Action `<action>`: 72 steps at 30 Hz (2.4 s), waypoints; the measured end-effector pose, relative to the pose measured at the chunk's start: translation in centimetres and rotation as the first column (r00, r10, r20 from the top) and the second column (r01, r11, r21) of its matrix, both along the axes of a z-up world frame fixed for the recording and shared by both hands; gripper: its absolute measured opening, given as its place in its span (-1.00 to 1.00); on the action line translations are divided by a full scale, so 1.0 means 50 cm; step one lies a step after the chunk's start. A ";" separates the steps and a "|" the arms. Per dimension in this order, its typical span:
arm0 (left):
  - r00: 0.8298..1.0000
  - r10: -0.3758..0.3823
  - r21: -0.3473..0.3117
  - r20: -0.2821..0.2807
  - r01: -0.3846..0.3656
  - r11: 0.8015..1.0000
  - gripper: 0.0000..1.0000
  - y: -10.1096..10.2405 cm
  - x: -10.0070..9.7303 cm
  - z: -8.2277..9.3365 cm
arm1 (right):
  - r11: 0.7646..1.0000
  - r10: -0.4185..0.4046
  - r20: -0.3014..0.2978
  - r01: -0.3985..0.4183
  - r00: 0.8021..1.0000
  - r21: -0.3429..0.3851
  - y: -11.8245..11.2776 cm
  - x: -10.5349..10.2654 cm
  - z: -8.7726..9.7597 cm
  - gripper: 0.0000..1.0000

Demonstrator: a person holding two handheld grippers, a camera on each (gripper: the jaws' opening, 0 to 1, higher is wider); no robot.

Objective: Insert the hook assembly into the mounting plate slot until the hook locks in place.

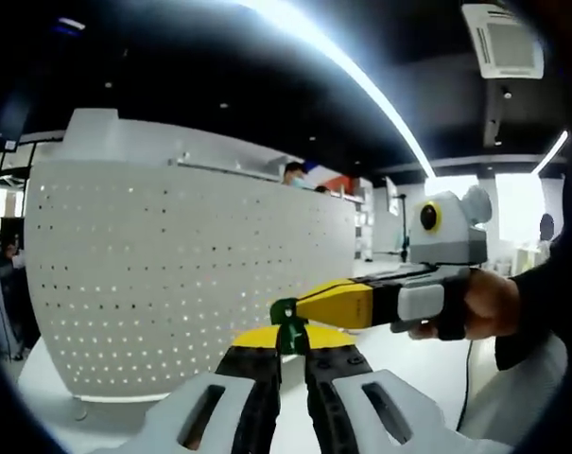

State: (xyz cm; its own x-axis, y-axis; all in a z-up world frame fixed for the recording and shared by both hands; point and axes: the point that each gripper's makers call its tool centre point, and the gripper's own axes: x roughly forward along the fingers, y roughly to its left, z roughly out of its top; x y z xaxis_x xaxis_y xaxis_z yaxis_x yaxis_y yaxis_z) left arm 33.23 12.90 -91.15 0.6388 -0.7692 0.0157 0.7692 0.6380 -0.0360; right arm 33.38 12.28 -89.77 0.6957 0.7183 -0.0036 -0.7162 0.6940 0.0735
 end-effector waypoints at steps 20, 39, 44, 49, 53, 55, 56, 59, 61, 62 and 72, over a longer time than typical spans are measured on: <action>1.000 0.011 -0.021 -0.014 -0.012 1.000 -0.93 0.009 -0.001 0.006 | 1.000 0.024 0.017 -0.024 1.000 0.004 0.012 -0.010 0.006 -0.99; 0.996 0.093 0.016 0.014 -0.093 0.996 -0.94 0.032 0.020 0.036 | 0.998 -0.064 0.066 0.066 0.996 -0.021 -0.037 0.000 0.017 -0.48; 0.993 0.116 0.028 0.028 -0.117 0.993 -0.94 0.041 0.027 0.048 | 0.997 -0.064 0.081 0.067 0.995 -0.037 -0.036 0.001 0.015 -0.35; 0.989 0.143 0.034 0.038 -0.144 0.989 -0.94 0.048 0.036 0.058 | 0.995 -0.081 0.083 0.085 0.993 -0.053 -0.044 0.006 0.009 -0.23; 0.987 0.157 0.048 0.044 -0.159 0.986 -0.94 0.049 0.042 0.061 | 0.993 -0.100 0.083 0.104 0.992 -0.051 -0.055 0.008 0.011 -0.14; 0.986 0.159 0.052 0.046 -0.161 0.986 -0.94 0.048 0.044 0.063 | 0.993 -0.102 0.080 0.106 0.992 -0.046 -0.058 0.008 0.014 -0.04; 0.986 0.160 0.054 0.048 -0.163 0.985 -0.94 0.047 0.046 0.064 | 0.994 -0.099 0.078 0.103 0.992 -0.045 -0.058 0.008 0.015 -0.01; 0.986 0.162 0.061 0.051 -0.165 0.984 -0.94 0.047 0.052 0.068 | 0.994 -0.095 0.077 0.098 0.993 -0.045 -0.060 0.006 0.016 0.07; 0.985 0.164 0.067 0.055 -0.168 0.984 -0.94 0.049 0.056 0.072 | 0.994 -0.094 0.070 0.098 0.993 -0.043 -0.061 0.007 0.015 0.14; 0.984 0.168 0.068 0.058 -0.172 0.983 -0.94 0.052 0.061 0.076 | 0.994 -0.094 0.071 0.097 0.993 -0.040 -0.062 0.006 0.016 0.17; 0.966 0.242 0.054 0.089 -0.248 0.967 -0.94 0.091 0.128 0.130 | 0.995 -0.094 0.058 0.096 0.994 -0.031 -0.061 0.008 0.012 0.62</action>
